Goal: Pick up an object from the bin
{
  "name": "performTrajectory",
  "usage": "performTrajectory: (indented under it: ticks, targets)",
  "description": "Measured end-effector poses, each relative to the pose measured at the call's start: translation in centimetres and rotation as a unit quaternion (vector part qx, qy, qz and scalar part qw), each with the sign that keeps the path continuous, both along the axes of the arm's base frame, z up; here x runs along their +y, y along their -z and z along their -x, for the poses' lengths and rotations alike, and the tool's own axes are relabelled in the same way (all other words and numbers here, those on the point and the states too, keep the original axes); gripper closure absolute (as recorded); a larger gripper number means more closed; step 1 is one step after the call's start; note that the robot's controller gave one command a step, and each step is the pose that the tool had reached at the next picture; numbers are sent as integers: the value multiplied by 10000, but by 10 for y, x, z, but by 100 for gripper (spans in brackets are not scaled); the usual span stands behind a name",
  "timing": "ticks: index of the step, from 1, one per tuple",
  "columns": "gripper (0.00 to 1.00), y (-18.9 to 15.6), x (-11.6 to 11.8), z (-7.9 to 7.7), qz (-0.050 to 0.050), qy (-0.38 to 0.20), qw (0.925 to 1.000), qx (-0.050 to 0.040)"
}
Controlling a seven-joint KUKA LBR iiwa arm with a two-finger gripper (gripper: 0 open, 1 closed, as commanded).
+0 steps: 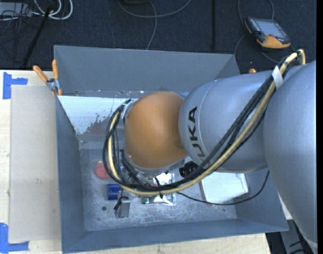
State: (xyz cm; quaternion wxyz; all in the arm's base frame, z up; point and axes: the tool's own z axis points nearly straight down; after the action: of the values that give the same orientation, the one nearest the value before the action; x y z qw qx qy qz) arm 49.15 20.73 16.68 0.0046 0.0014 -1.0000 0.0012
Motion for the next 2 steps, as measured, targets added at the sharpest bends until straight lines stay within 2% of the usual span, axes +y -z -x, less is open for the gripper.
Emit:
performTrajectory:
  ticks: [1, 2]
  targets:
    - [0, 40, -13, -69, -13, -746, 9972, -43]
    - [0, 48, -11, -55, -6, 287, 9996, -35]
